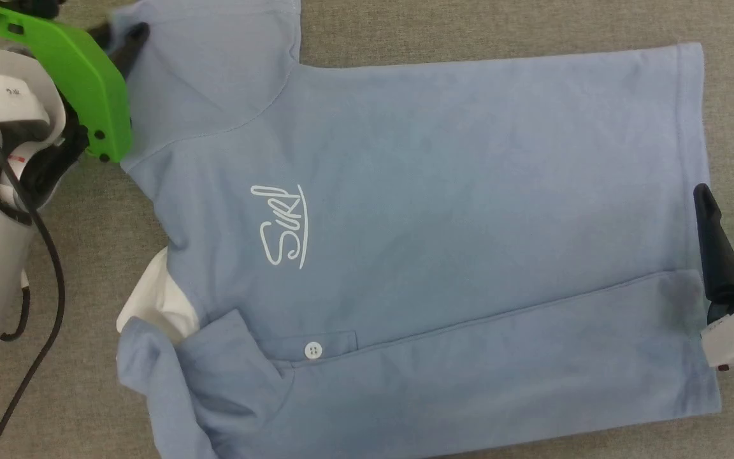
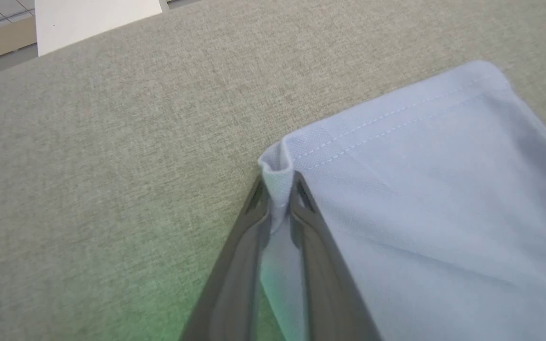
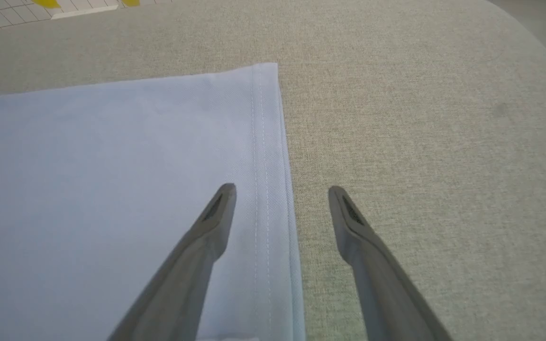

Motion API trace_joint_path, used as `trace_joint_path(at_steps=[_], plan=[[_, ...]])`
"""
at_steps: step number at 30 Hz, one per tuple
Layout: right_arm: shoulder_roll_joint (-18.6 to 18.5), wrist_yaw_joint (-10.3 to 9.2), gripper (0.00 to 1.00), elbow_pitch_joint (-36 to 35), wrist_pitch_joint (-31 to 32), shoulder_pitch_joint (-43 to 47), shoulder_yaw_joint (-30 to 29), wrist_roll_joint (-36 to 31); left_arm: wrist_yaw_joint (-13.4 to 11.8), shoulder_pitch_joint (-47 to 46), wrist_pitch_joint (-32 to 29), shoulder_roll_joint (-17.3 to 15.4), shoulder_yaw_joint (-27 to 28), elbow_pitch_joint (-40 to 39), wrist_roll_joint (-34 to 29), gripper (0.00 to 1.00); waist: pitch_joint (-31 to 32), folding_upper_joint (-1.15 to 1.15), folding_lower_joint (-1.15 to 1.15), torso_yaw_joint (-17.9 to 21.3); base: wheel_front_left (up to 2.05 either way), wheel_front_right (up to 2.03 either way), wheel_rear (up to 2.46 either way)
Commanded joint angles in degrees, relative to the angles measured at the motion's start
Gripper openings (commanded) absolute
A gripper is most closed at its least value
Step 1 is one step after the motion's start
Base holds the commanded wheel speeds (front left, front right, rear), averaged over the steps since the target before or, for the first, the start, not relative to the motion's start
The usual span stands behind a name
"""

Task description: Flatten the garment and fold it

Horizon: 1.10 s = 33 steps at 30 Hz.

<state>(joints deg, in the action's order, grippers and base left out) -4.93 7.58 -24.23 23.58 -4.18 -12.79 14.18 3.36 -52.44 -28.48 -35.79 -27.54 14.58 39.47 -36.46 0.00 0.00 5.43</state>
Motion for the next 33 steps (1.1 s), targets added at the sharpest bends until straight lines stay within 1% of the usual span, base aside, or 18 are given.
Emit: trace_joint_path(at_steps=[1,5,9,11,13,16,20,22,25,28,33], plan=[[-0.1,-0.09,1.0,-0.6,0.2,-1.1,0.0,0.3,0.0,0.3,-0.1,-0.2,-0.7,0.9,0.1,0.0,0.3,0.0,0.0,-0.1,0.0,0.0,0.0],[-1.9,-0.09,1.0,-1.9,1.3,-3.1,0.3,1.2,-0.2,1.3,0.9,-0.1,-0.6,1.2,0.2,0.0,1.7,0.0,0.0,-0.3,0.0,0.0,0.0],[-6.9,-0.09,1.0,-4.9,4.7,-9.0,0.5,1.6,-0.6,2.1,1.3,0.1,-0.7,1.2,0.5,0.0,3.0,0.0,0.0,-0.5,0.0,0.0,0.0],[-9.0,-0.09,1.0,-5.5,7.6,-13.5,0.6,2.7,-0.8,2.3,1.4,0.3,-0.8,1.1,0.6,0.0,3.3,0.0,0.0,-0.6,0.0,0.0,0.0],[-11.2,-0.09,1.0,-4.5,10.9,-18.6,0.8,4.0,-0.9,2.3,1.4,0.5,-0.9,1.0,0.7,0.0,3.3,0.0,0.0,-0.9,0.0,0.0,0.0],[-14.0,-0.09,1.0,-0.3,16.9,-26.0,1.3,5.5,-1.1,1.8,1.3,1.1,-1.2,0.6,0.6,0.0,2.8,0.0,0.0,-1.8,0.0,0.0,0.0],[-15.1,-0.09,1.0,7.3,25.8,-32.6,2.0,5.9,-1.2,0.7,1.2,1.9,-1.7,0.3,0.4,0.0,1.6,0.0,0.0,-3.1,0.0,0.0,0.0],[-15.2,-0.09,1.0,10.7,29.6,-34.4,2.4,5.5,-1.2,0.2,1.2,2.4,-2.0,0.3,0.3,0.0,1.1,0.0,0.0,-3.7,0.0,0.0,0.0],[-14.5,-0.09,1.0,14.9,33.3,-35.5,1.8,4.6,-1.2,-0.2,1.3,3.0,-2.4,0.5,0.2,0.0,0.5,0.0,0.0,-4.5,0.0,0.0,0.0],[-13.9,-0.09,1.0,17.7,36.8,-34.6,1.3,3.9,-1.1,-0.4,1.3,3.5,-2.7,0.9,0.4,0.0,0.0,0.0,0.0,-5.2,0.0,0.0,0.0],[-13.1,-0.09,1.0,19.7,39.2,-32.8,0.5,3.4,-1.0,-0.7,1.3,3.7,-2.9,1.5,0.5,0.0,-0.7,0.0,0.0,-5.8,0.0,0.0,0.0]])
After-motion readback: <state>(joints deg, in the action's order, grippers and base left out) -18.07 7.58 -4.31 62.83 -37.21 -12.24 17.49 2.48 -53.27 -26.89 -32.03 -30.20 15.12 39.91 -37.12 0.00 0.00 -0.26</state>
